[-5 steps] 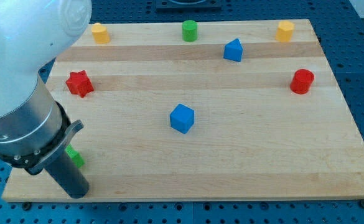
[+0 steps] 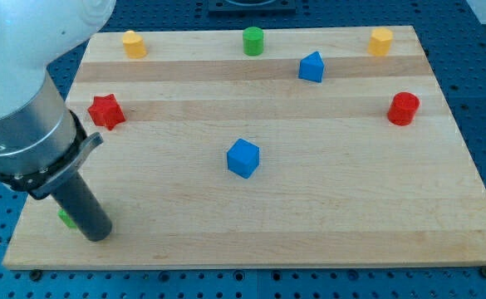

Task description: Slightly move the green star to the left

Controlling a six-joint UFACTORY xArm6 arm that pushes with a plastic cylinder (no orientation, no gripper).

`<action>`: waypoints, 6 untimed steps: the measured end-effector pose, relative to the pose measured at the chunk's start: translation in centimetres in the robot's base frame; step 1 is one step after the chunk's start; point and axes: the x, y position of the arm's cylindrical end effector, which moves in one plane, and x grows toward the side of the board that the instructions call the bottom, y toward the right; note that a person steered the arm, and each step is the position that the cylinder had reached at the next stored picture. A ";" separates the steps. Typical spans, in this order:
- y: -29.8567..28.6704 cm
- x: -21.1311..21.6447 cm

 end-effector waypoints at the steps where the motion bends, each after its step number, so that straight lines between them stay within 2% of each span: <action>1: -0.3 0.0; 3: 2.0 0.0; 4: 7.8 0.0; 5: 10.4 -1.6; 6: 10.4 -5.0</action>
